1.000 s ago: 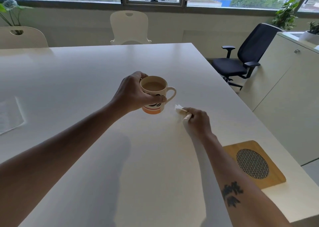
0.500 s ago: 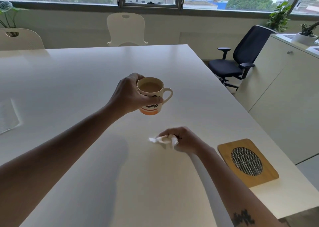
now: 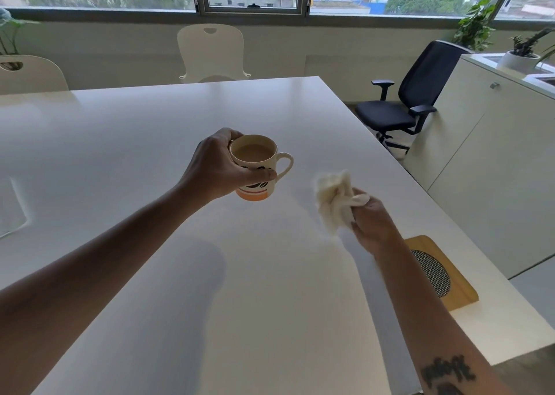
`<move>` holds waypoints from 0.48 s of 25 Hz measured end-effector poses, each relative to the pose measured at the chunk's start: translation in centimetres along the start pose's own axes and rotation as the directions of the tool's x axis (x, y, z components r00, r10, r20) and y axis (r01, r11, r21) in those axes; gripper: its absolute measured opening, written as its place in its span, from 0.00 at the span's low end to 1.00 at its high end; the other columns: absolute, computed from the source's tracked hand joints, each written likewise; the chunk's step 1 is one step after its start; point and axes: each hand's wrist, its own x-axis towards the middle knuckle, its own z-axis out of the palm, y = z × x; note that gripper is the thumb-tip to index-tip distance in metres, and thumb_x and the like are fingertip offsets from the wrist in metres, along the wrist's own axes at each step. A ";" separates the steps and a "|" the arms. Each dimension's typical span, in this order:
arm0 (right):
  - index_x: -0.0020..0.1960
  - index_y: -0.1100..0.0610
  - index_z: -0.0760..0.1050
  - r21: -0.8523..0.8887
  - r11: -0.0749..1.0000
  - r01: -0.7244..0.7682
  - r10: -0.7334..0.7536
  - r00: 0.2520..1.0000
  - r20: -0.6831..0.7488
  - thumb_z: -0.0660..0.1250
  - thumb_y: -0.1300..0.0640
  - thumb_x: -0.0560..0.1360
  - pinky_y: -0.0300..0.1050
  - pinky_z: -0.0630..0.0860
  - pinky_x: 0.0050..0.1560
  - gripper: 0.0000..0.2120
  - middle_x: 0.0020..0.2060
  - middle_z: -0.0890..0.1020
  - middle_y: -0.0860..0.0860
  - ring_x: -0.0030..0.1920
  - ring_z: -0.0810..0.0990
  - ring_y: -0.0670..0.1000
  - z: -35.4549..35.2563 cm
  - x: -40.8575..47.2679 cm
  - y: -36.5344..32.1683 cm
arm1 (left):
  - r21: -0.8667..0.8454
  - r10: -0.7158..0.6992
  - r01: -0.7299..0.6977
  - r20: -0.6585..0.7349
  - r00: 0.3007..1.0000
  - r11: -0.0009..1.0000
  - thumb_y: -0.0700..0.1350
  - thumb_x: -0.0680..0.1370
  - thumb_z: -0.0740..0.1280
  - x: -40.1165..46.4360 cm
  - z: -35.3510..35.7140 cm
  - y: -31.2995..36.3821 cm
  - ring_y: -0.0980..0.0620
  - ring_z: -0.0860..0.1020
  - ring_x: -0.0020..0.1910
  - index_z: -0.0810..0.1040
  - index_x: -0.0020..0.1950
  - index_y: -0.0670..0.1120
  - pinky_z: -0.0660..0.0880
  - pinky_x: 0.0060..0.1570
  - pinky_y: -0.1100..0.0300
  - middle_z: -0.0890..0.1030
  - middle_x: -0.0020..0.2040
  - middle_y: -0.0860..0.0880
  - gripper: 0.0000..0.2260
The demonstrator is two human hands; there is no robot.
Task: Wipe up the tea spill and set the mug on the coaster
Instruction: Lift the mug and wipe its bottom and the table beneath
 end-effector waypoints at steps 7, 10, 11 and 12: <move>0.58 0.53 0.89 -0.631 0.761 0.153 -0.384 0.890 -0.247 0.69 0.62 0.78 0.46 0.82 0.48 0.13 0.45 0.88 0.43 0.45 0.83 0.40 4.3 5.9 2.4 | 0.017 -0.007 0.008 -0.020 1.000 1.000 0.65 0.61 0.85 -0.4 -0.8 -0.2 0.51 0.84 0.52 0.80 0.65 0.47 0.79 0.45 0.64 0.85 0.55 0.53 0.39; 0.59 0.47 0.88 -0.697 0.703 0.142 -0.315 0.941 -0.126 0.69 0.56 0.75 0.47 0.84 0.56 0.15 0.53 0.90 0.48 0.55 0.88 0.47 7.4 6.3 3.3 | 0.030 -0.009 0.010 -0.031 0.999 1.000 0.62 0.63 0.85 -0.4 -1.1 -0.4 0.51 0.84 0.53 0.80 0.66 0.47 0.79 0.46 0.64 0.85 0.56 0.52 0.38; 0.58 0.45 0.88 -0.741 0.653 0.154 -0.309 0.948 -0.076 0.70 0.54 0.74 0.45 0.83 0.55 0.15 0.53 0.90 0.48 0.55 0.88 0.48 8.2 6.2 3.7 | 0.030 -0.011 0.012 -0.032 0.999 0.999 0.62 0.63 0.85 -0.4 -1.2 -0.4 0.50 0.84 0.54 0.80 0.66 0.46 0.80 0.47 0.62 0.85 0.57 0.52 0.38; 0.58 0.44 0.88 -0.793 0.582 0.178 -0.313 0.950 -0.016 0.70 0.54 0.73 0.41 0.83 0.54 0.15 0.53 0.90 0.48 0.55 0.88 0.48 8.9 5.9 4.1 | 0.030 -0.011 0.012 -0.034 0.999 0.999 0.62 0.63 0.86 -0.4 -1.3 -0.5 0.50 0.84 0.54 0.80 0.66 0.46 0.82 0.49 0.60 0.85 0.57 0.51 0.38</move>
